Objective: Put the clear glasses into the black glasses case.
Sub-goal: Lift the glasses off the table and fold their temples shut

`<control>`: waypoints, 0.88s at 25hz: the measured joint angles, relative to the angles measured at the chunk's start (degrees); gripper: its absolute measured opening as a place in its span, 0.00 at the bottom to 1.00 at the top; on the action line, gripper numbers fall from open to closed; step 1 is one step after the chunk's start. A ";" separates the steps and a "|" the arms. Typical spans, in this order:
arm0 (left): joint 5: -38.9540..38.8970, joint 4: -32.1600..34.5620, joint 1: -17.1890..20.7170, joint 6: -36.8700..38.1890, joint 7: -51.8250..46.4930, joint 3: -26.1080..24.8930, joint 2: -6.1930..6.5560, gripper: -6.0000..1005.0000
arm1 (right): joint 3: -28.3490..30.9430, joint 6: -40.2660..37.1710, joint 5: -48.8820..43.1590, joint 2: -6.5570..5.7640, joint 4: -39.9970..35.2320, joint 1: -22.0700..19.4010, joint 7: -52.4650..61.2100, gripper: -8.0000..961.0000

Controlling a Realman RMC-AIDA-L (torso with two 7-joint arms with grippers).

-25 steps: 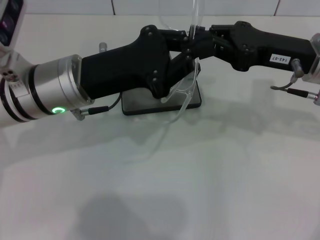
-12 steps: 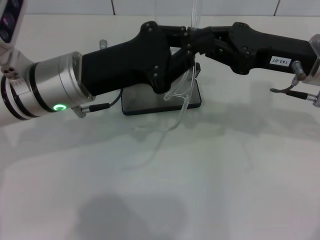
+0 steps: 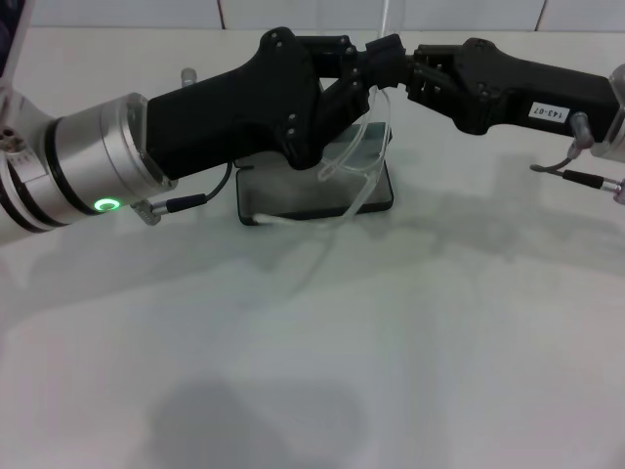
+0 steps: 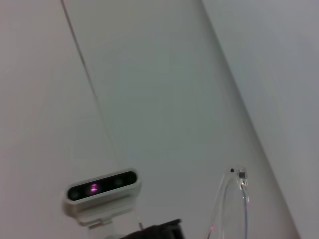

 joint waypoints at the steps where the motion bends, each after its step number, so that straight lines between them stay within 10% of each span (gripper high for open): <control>1: 0.00 0.03 0.06 0.08 0.00 0.00 0.00 0.05 | 0.01 0.69 0.22 -0.01 0.03 -0.16 -0.01 0.06; 22: -2.45 3.27 5.09 9.41 4.39 4.12 0.29 0.05 | 12.79 -0.93 11.88 -0.21 1.61 -7.55 -2.16 0.06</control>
